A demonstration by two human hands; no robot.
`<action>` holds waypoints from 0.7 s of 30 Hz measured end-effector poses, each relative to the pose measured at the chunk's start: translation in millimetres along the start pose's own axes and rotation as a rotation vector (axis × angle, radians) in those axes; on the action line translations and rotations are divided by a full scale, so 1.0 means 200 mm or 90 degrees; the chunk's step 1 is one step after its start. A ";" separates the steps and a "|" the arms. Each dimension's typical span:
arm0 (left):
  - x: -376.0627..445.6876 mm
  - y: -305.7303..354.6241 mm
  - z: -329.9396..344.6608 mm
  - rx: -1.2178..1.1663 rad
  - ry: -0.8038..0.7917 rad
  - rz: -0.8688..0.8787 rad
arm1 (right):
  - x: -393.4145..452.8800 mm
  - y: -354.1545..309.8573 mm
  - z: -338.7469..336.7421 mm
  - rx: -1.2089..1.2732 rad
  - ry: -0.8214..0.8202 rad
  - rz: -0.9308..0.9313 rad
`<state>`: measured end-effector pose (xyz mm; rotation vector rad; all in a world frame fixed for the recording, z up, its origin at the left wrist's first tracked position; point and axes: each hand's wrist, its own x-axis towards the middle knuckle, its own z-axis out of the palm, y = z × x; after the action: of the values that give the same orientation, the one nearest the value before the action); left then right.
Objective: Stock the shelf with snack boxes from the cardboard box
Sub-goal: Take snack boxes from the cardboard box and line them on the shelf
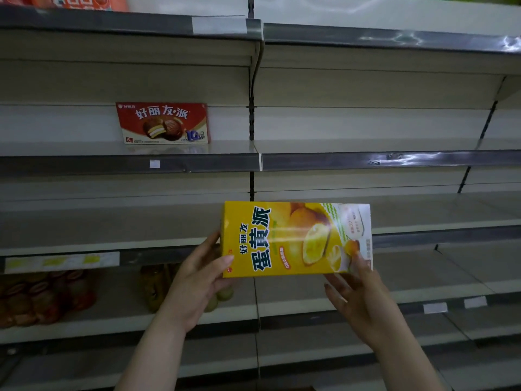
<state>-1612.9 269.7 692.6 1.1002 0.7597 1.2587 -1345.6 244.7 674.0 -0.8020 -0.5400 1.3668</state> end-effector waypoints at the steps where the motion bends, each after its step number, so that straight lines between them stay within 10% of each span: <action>1: 0.00 0.01 0.00 0.004 -0.011 -0.003 | 0.00 -0.01 -0.01 -0.013 -0.016 -0.004; 15: 0.07 -0.01 -0.11 -0.192 0.110 -0.371 | 0.10 -0.30 0.15 -0.509 -0.367 -0.151; 21: 0.08 0.03 -0.02 -0.181 0.253 -0.106 | 0.12 -0.37 0.18 -0.442 -0.300 -0.080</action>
<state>-1614.9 286.2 699.2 0.5507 0.9137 1.4083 -1321.5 274.7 749.7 -0.9708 -1.4631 1.2546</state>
